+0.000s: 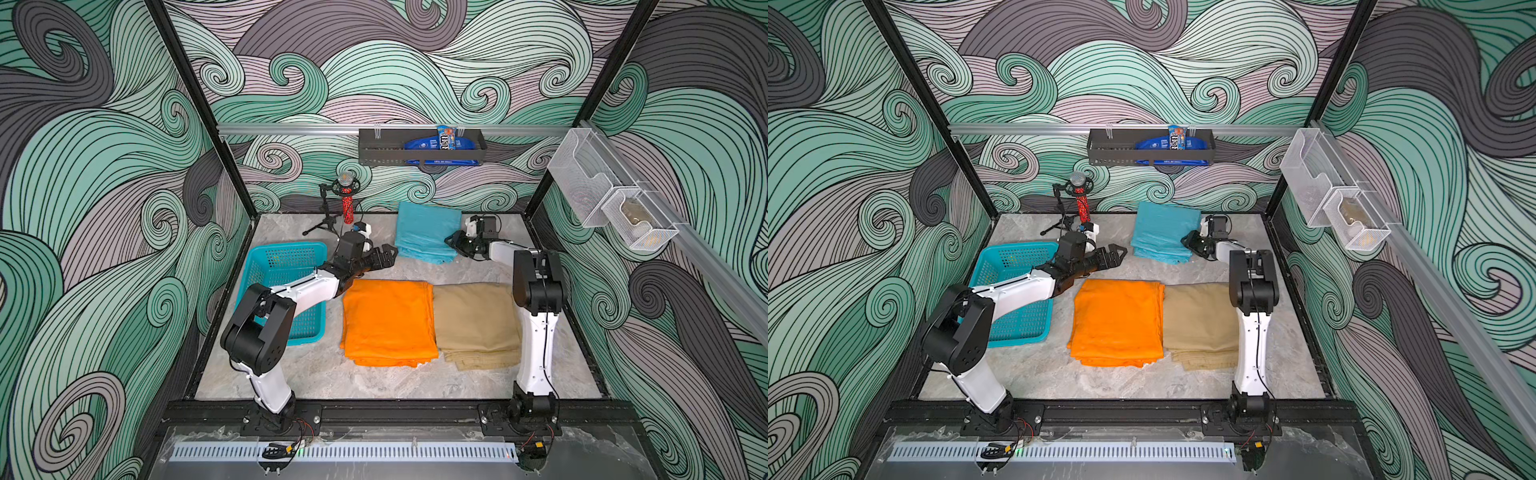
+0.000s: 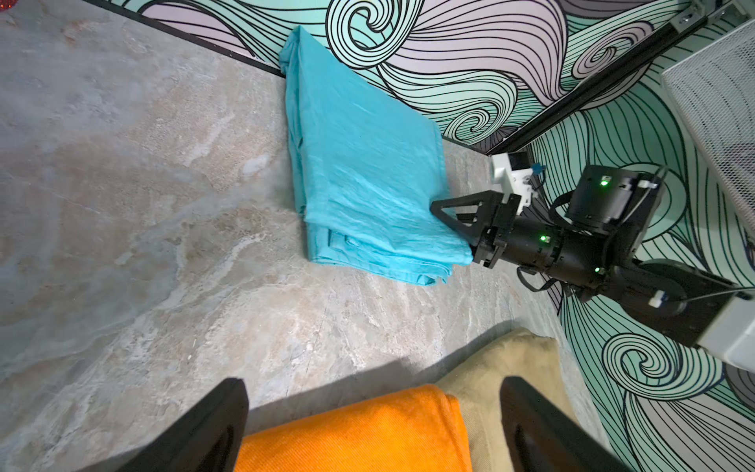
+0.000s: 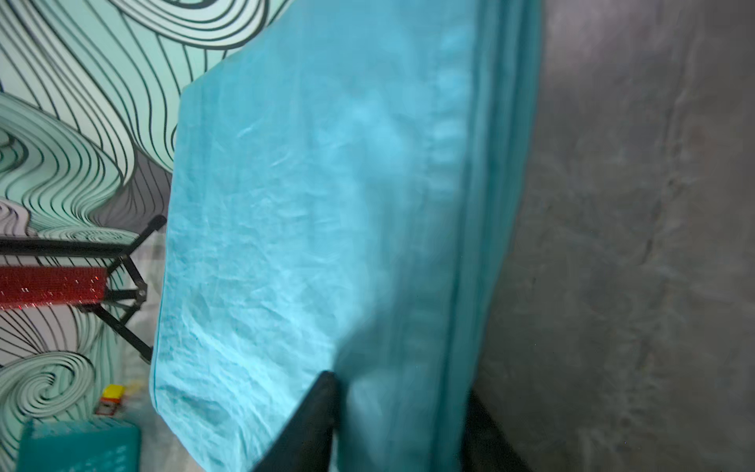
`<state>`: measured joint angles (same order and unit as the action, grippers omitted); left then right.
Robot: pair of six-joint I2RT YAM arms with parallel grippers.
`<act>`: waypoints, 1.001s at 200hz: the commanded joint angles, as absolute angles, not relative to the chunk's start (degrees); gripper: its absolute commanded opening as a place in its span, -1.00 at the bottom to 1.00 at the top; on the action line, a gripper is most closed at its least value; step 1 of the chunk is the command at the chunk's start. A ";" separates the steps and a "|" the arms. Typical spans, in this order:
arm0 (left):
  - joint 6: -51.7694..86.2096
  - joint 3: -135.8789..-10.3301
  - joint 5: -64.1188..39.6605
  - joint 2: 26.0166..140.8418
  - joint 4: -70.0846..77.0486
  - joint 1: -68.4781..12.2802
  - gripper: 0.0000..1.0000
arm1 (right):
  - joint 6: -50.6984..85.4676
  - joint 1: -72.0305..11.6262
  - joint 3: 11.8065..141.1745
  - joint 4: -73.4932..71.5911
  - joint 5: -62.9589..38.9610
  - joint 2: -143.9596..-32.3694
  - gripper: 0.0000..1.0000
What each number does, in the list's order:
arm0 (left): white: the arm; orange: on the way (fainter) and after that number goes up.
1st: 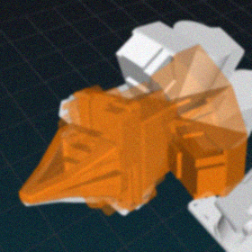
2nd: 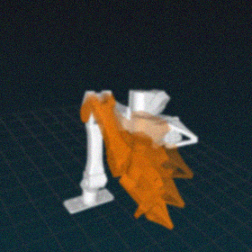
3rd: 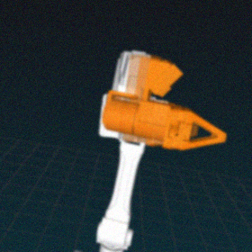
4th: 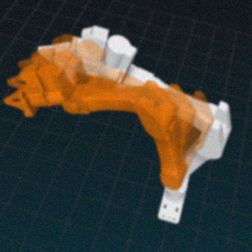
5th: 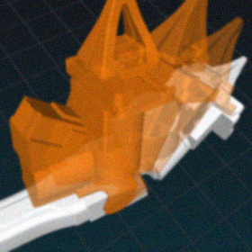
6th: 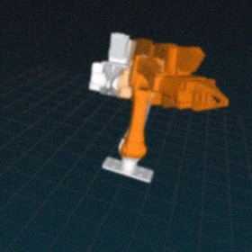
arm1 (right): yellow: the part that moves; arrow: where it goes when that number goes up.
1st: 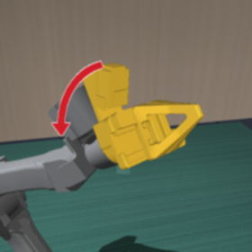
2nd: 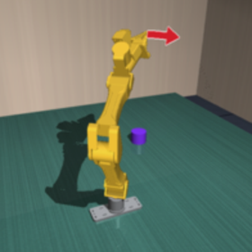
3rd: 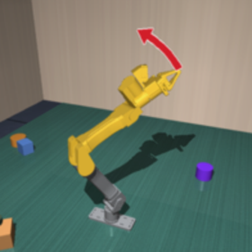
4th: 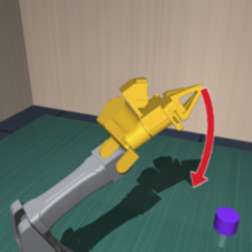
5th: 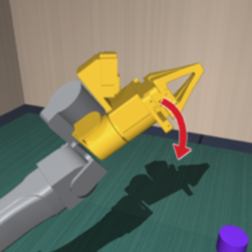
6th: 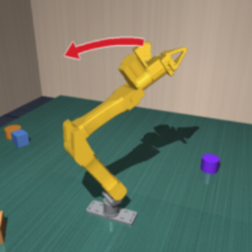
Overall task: Put the folded long pants in the basket
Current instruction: Move the long pant to the center of the board, then pick up the long pant at the center of the board.
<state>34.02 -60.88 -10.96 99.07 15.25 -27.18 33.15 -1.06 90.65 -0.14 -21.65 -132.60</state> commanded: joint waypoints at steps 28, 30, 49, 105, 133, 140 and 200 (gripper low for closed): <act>33.35 -61.61 -13.74 101.49 21.97 -26.69 0.97 | 31.88 -1.53 86.96 1.33 -22.56 -128.03 -1.00; 33.32 -62.07 -13.89 101.92 21.86 -26.67 0.97 | 31.77 -1.55 86.30 1.39 -22.56 -127.57 -1.00; 33.28 -66.67 -15.40 105.90 19.50 -26.64 0.97 | 30.38 -1.54 81.18 1.50 -22.68 -123.12 -1.00; 33.20 -75.58 -15.39 117.25 13.05 -26.72 0.95 | 27.24 -2.28 68.65 1.32 -19.91 -113.78 -1.00; 34.38 -80.97 -18.07 124.28 7.99 -26.86 0.86 | 27.05 -2.52 67.26 1.31 -20.08 -114.04 -1.00; 34.65 -82.35 -19.00 125.92 7.09 -27.08 0.84 | 26.98 -2.78 67.13 1.25 -20.00 -114.16 -1.00; 37.20 -84.71 -21.36 131.00 8.25 -30.11 0.56 | 26.55 -5.05 68.12 1.19 -19.39 -115.22 -1.00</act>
<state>35.42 -84.16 -18.74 128.53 11.05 -28.40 27.55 -3.40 67.64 1.02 -18.70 -114.52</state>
